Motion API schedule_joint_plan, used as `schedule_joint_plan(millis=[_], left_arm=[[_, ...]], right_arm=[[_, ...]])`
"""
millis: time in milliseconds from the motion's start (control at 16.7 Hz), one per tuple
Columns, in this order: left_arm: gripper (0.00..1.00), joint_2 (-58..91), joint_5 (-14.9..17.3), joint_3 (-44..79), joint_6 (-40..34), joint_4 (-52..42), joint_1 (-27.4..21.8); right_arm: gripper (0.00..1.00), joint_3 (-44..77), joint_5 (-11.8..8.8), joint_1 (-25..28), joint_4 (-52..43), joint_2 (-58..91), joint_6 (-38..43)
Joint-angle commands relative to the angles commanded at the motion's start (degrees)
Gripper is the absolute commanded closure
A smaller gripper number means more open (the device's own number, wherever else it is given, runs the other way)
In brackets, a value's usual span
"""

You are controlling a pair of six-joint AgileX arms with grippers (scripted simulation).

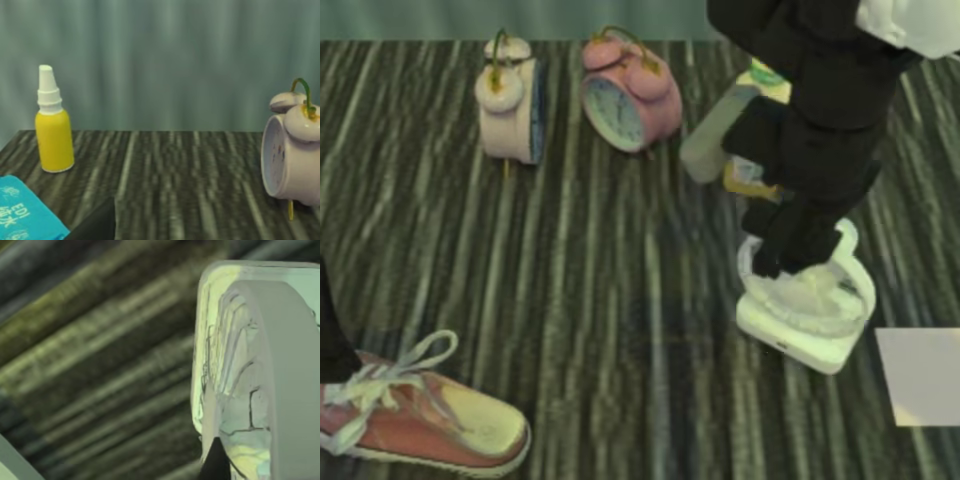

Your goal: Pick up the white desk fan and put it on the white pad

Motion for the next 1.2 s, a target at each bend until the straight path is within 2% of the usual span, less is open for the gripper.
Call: schedule_joint_plan(millis=[420, 600, 840, 1200], left_arm=[[0.00, 0.0, 0.0, 0.0, 0.0, 0.0, 0.0], [0.00, 0.0, 0.0, 0.0, 0.0, 0.0, 0.0], [0.00, 0.0, 0.0, 0.0, 0.0, 0.0, 0.0], [0.00, 0.0, 0.0, 0.0, 0.0, 0.0, 0.0]], right_arm=[[1.00, -17.3, -0.3, -12.8, 3.3, -14.3, -36.5], [1.00, -23.8, -0.3, -17.5, 4.5, -19.6, -48.3], [1.00, -29.0, -0.4, -21.0, 5.6, -23.7, -55.8], [1.00, -29.3, -0.4, -20.9, 5.8, -23.7, -56.0]])
